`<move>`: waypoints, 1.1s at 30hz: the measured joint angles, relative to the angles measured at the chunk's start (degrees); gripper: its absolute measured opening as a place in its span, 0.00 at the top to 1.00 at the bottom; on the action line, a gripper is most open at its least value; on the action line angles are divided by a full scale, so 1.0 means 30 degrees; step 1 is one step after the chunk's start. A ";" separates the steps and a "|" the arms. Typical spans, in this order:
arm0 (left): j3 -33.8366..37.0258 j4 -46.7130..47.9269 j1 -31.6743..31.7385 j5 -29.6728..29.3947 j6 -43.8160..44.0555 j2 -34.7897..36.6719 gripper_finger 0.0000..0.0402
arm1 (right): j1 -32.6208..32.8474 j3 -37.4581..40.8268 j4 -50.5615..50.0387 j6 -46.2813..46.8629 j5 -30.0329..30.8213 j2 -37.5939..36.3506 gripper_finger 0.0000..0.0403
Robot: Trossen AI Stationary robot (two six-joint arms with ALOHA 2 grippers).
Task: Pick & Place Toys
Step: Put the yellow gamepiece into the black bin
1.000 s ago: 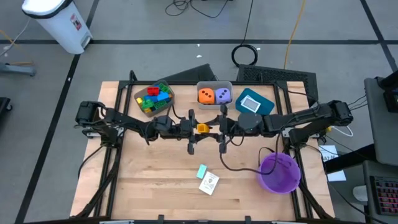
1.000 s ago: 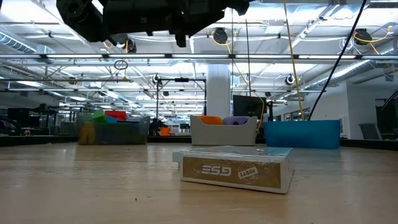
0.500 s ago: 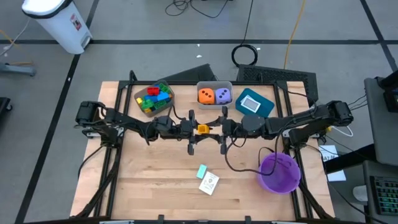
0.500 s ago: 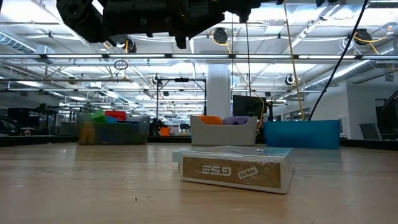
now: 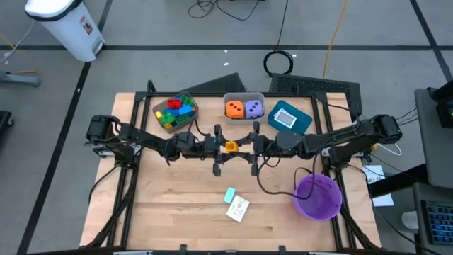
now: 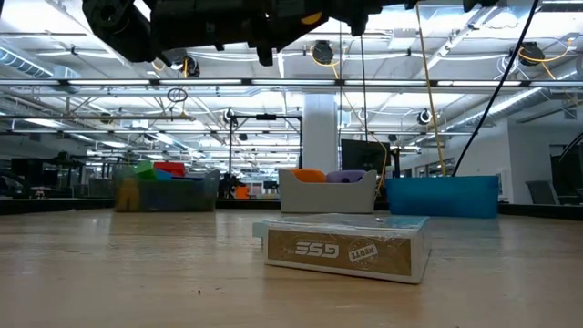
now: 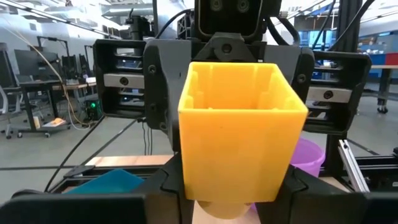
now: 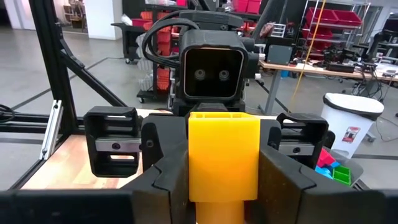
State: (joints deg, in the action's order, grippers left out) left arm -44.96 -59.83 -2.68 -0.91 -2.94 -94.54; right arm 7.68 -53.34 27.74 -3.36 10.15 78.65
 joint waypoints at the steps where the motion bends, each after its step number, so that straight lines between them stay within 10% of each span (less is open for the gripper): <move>1: -0.0001 0.0000 0.0000 0.0000 0.0000 0.0000 0.69 | 0.0000 0.0000 0.0045 -0.0010 0.0000 0.0000 0.65; 23: -0.0027 0.0600 0.0073 -0.1261 -0.0514 0.0498 0.69 | -0.0168 0.0021 -0.0858 -0.1626 -0.1070 -0.2637 0.38; 33: -0.0009 0.9551 0.0736 -0.5060 -0.1485 0.5256 0.69 | -0.0182 0.0007 -0.5141 -0.1563 -0.0903 -0.4517 0.39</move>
State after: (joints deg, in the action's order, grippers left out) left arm -44.98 -31.18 -0.47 -16.09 -7.39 -78.77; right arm 7.14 -53.32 12.32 -8.04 7.44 65.10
